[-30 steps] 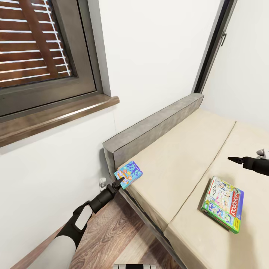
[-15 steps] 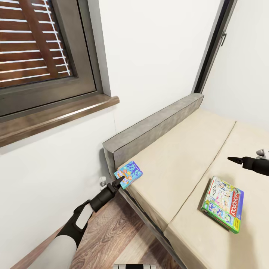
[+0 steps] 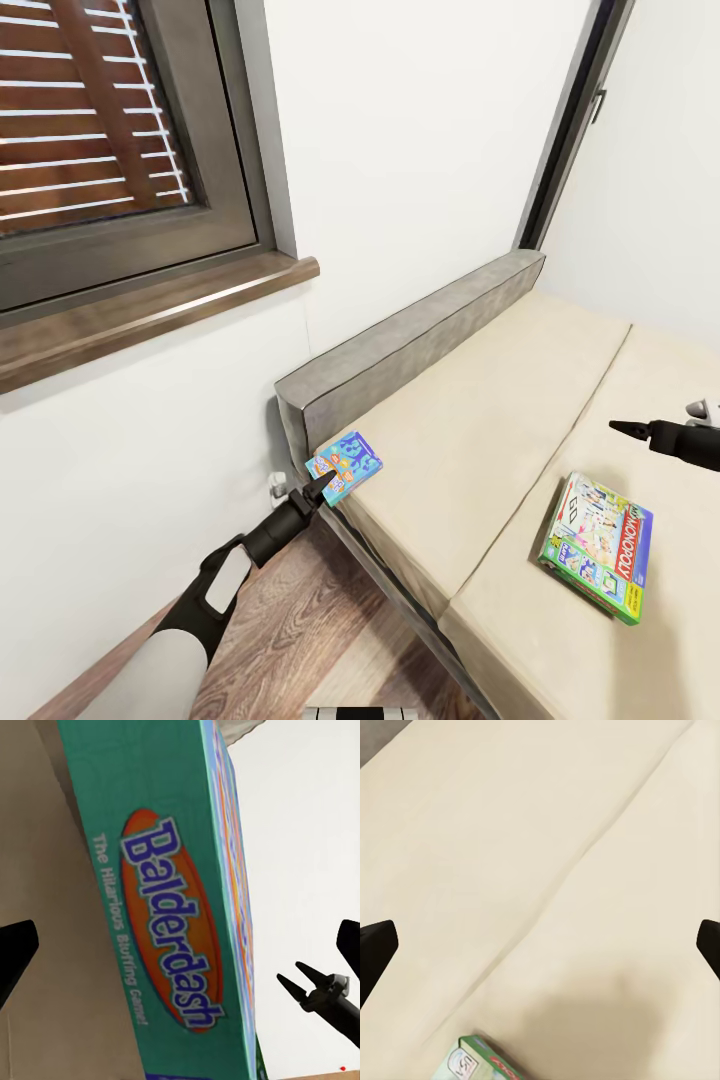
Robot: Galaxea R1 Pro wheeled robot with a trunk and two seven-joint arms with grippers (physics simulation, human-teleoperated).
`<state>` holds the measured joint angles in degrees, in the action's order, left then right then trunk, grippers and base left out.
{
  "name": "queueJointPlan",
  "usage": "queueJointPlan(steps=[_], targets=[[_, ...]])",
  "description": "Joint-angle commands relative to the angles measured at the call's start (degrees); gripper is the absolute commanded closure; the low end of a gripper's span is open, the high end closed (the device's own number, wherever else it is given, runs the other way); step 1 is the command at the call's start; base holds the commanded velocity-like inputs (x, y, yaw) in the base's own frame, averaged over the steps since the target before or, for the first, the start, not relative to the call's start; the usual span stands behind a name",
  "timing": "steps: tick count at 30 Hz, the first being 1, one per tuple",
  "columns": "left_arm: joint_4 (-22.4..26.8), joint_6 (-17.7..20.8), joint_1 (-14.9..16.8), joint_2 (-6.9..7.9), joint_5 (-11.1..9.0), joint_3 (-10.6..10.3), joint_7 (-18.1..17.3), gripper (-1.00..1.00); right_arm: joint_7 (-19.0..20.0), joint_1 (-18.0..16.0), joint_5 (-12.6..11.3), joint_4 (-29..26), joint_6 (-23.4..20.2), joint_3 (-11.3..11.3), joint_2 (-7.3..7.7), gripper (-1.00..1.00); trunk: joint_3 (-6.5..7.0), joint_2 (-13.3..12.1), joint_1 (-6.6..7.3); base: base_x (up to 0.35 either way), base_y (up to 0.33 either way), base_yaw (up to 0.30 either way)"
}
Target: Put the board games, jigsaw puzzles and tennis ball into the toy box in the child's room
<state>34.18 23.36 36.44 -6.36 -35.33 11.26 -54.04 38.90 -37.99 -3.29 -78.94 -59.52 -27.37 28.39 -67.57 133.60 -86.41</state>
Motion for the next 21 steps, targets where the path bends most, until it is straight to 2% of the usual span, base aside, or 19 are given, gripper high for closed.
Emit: queueJointPlan(steps=[1, 21], targets=[[0.0, 0.5, 0.0, -0.06, -0.1, 0.3, -0.2, -1.00, 0.0, 0.0, -0.3, 0.0, -0.4, -0.1, 0.01, -1.00, -0.04, 0.0, 0.01, 0.000, 0.000, 0.000], [0.0, 0.5, 0.1, -0.22, 0.0, 0.3, -0.1, -1.00, 0.0, 0.5, -0.3, -0.8, -0.4, -0.1, 0.00, -1.00, -0.04, 0.0, 0.01, 0.000, 0.000, 0.000]])
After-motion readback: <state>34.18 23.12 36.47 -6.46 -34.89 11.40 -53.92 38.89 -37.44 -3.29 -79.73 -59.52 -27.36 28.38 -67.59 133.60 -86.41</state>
